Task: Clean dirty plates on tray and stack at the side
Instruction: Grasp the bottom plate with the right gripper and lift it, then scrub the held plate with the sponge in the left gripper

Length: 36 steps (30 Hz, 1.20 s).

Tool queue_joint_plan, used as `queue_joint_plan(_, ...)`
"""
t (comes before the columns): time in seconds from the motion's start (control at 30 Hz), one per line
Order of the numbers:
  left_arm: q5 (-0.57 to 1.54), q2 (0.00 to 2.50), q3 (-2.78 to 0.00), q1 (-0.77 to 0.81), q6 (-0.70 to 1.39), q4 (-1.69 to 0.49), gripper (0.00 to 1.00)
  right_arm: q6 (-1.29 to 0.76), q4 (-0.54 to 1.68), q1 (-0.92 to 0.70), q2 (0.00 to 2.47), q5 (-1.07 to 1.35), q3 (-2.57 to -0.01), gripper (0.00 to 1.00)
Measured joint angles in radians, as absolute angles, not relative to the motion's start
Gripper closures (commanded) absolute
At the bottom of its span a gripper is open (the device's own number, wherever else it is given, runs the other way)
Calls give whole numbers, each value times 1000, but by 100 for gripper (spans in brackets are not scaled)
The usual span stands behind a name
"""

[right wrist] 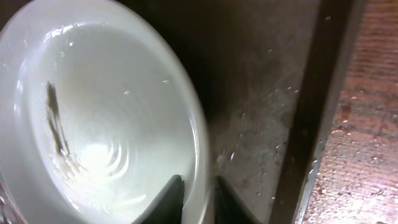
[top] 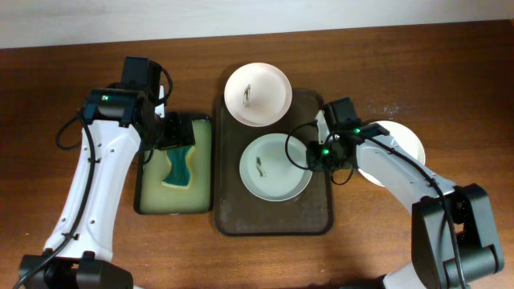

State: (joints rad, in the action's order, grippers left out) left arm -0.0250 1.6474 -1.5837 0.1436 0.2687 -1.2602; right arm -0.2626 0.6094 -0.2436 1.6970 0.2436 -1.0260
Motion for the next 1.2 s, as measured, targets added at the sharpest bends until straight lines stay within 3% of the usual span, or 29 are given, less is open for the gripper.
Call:
queue_joint_plan(0.03, -25, 1647, -1584, 143, 269, -1259, 1, -269, 624, -244, 1696, 244, -1027, 53)
queue_joint_plan(0.13, -10, 1647, -1583, 143, 273, -1245, 0, -255, 668, -244, 1596, 243, -1058, 34)
queue_joint_plan(0.17, -11, 1649, -1571, 144, 273, -1221, 12, -253, 682, -244, 1497, 243, -1069, 25)
queue_joint_plan(0.2, -11, 1652, -1546, 144, 273, -1197, 17, -247, 689, -244, 1458, 244, -1076, 25)
queue_joint_plan(0.23, -12, 1666, -1462, 143, 276, -1091, 30, -245, 719, -244, 1424, 244, -1080, 25)
queue_joint_plan(0.27, -12, 1708, -1373, 143, 279, -1020, 32, -244, 745, -244, 1421, 243, -1082, 25)
queue_joint_plan(0.33, -33, 1824, -1200, 143, 281, -822, 77, -243, 783, -244, 1422, 243, -1082, 25)
queue_joint_plan(0.43, -56, 1888, -1173, 142, 283, -705, 100, -242, 782, -244, 1422, 243, -1082, 25)
queue_joint_plan(0.57, -64, 1917, -1193, 144, 283, -709, 100, -243, 803, -244, 1422, 223, -1082, 28)
queue_joint_plan(0.63, -51, 1940, -1255, 143, 283, -797, 100, -263, 805, -232, 1422, 193, -1082, 47)
queue_joint_plan(0.7, -6, 1957, -1372, 143, 261, -969, 100, -279, 809, -188, 1425, 181, -1082, 58)
queue_joint_plan(0.77, 4, 1957, -1543, 144, 242, -1039, 100, -251, 827, -177, 1475, 195, -1083, 60)
queue_joint_plan(0.9, -6, 1955, -1567, 164, 231, -1074, 100, -227, 804, -177, 1594, 215, -1083, 63)
queue_joint_plan(1.07, 121, 1956, -1566, 382, 247, -949, 100, -153, 704, -177, 1769, 334, -1082, 69)
queue_joint_plan(1.13, 191, 1961, -1566, 448, 301, -894, 100, -130, 678, -183, 1800, 341, -1083, 79)
queue_joint_plan(1.2, 252, 1992, -1567, 486, 348, -866, 100, -130, 633, -184, 1858, 344, -1083, 96)
